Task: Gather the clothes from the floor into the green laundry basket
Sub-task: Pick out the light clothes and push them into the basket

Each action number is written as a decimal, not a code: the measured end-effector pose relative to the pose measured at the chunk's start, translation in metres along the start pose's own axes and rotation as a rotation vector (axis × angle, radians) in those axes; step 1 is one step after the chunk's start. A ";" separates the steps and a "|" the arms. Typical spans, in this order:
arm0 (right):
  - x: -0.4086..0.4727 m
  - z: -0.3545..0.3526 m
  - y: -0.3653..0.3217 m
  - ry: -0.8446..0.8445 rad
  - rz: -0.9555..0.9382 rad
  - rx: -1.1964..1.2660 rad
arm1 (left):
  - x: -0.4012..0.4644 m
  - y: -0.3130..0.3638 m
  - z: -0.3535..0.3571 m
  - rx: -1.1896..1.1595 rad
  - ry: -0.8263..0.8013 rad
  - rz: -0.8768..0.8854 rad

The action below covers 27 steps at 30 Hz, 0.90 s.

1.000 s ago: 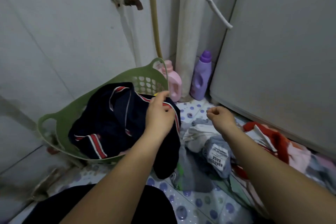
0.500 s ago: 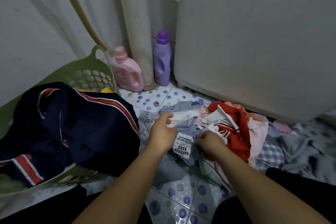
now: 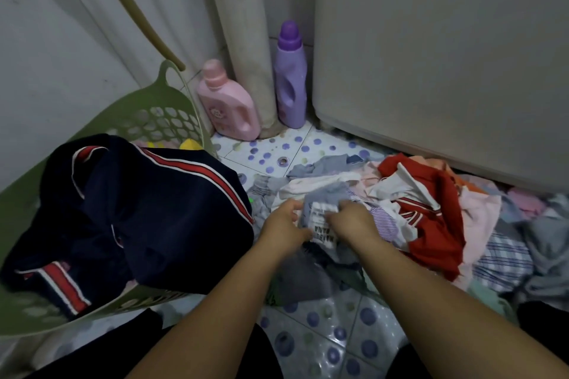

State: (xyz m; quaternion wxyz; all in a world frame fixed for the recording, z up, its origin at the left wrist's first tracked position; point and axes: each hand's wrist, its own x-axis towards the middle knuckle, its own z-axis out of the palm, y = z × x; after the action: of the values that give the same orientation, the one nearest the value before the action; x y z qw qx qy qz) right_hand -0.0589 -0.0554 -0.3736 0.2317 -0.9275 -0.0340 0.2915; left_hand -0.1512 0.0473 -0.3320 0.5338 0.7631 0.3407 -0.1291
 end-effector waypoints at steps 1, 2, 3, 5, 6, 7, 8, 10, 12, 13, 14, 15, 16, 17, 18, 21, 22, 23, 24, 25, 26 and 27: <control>-0.004 -0.010 -0.012 0.006 -0.031 0.114 | 0.000 0.000 -0.001 -0.013 -0.017 0.028; -0.007 -0.020 -0.024 0.017 -0.062 0.245 | -0.001 0.000 -0.002 -0.041 -0.028 0.052; -0.009 -0.031 -0.035 0.032 -0.095 0.359 | 0.000 0.000 -0.002 -0.072 -0.026 0.061; -0.019 -0.056 -0.054 0.071 -0.155 0.527 | -0.004 0.005 -0.004 -0.085 0.014 0.057; -0.026 -0.067 -0.062 0.084 -0.189 0.599 | -0.006 0.009 -0.005 -0.080 0.047 0.072; -0.032 -0.079 -0.071 0.094 -0.225 0.664 | -0.008 0.013 -0.007 -0.075 0.087 0.093; -0.040 -0.089 -0.079 0.097 -0.254 0.729 | -0.009 0.017 -0.008 -0.084 0.118 0.133; -0.059 -0.108 -0.094 0.084 -0.307 0.892 | -0.013 0.024 -0.011 -0.120 0.136 0.185; -0.079 -0.125 -0.107 0.033 -0.376 1.073 | -0.021 0.033 -0.014 -0.168 0.125 0.227; -0.086 -0.131 -0.113 0.014 -0.409 1.139 | -0.025 0.037 -0.015 -0.203 0.131 0.238; -0.098 -0.140 -0.118 0.004 -0.438 1.181 | -0.029 0.042 -0.017 -0.240 0.160 0.265; -0.103 -0.143 -0.120 0.003 -0.454 1.215 | -0.033 0.046 -0.018 -0.280 0.200 0.276; -0.109 -0.147 -0.120 0.010 -0.465 1.228 | -0.037 0.049 -0.020 -0.316 0.222 0.284; -0.112 -0.149 -0.117 0.021 -0.475 1.232 | -0.041 0.052 -0.023 -0.351 0.234 0.293; -0.112 -0.149 -0.113 0.027 -0.478 1.216 | -0.044 0.054 -0.026 -0.389 0.237 0.297; -0.107 -0.149 -0.094 0.064 -0.449 1.080 | -0.058 0.062 -0.039 -0.576 0.214 0.310; -0.105 -0.146 -0.085 0.077 -0.404 1.024 | -0.063 0.065 -0.045 -0.634 0.223 0.316; -0.101 -0.142 -0.076 0.070 -0.362 0.980 | -0.065 0.067 -0.051 -0.680 0.225 0.325; -0.097 -0.137 -0.068 0.062 -0.326 0.924 | -0.069 0.071 -0.058 -0.714 0.213 0.347; -0.094 -0.132 -0.060 0.070 -0.305 0.825 | -0.072 0.072 -0.064 -0.737 0.197 0.373; -0.090 -0.126 -0.054 0.084 -0.289 0.683 | -0.078 0.076 -0.070 -0.756 0.183 0.397; -0.087 -0.123 -0.049 0.088 -0.270 0.521 | -0.082 0.078 -0.076 -0.778 0.184 0.419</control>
State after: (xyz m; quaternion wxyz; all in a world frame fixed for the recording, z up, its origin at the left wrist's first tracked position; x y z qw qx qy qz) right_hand -0.0592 -0.0795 -0.2174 0.5001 -0.8356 -0.0709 0.2162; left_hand -0.1725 0.0689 -0.1995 0.7631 0.5665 0.2479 0.1878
